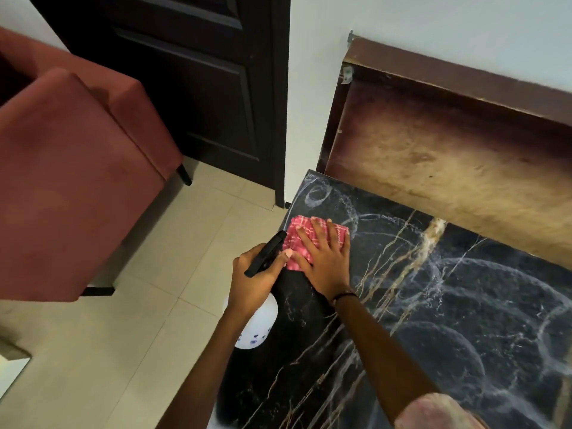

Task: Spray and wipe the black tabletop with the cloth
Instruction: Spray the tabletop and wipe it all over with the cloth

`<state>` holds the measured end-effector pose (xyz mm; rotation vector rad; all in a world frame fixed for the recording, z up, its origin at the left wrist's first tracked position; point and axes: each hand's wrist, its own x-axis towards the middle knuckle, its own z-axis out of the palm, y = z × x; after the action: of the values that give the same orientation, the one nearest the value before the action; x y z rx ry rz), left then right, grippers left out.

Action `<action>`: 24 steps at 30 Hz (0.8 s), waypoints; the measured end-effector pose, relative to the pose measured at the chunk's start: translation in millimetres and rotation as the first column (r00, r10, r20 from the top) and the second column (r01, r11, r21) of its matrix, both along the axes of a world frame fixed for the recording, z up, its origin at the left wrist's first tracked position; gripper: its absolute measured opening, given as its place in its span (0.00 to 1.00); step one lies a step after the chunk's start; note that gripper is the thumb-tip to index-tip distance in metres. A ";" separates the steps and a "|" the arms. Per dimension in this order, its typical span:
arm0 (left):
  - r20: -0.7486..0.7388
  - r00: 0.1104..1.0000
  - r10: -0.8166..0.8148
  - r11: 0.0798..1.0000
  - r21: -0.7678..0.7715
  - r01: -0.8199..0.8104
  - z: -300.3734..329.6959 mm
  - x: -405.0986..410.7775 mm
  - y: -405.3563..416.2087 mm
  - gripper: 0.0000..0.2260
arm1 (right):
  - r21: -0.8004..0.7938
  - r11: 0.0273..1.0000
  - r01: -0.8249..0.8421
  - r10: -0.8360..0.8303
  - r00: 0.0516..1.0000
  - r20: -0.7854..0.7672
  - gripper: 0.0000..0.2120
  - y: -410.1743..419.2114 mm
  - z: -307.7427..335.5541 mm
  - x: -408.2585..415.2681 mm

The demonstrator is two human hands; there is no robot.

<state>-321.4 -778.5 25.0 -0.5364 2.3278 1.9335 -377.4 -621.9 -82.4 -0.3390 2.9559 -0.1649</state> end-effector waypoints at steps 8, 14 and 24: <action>-0.018 1.000 0.017 1.000 0.019 -0.016 -4.0 -17.0 11.0 0.04 | -0.064 0.961 -0.269 0.259 0.957 -0.128 0.25 -5.5 -10.7 23.1; -0.062 0.998 0.015 1.000 0.003 -0.015 -8.4 -26.2 12.4 0.09 | 0.009 0.991 -0.130 0.130 0.984 -0.123 0.29 56.5 -15.4 -1.2; -0.164 0.982 0.091 0.994 -0.045 -0.099 -13.3 -24.7 21.3 0.05 | -0.031 0.984 -0.177 0.173 0.979 -0.105 0.29 -1.1 -13.8 -41.3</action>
<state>-346.1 -757.2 11.7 -0.5220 2.5017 2.0336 -418.7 -623.0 -96.2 -0.6285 3.0053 -0.1907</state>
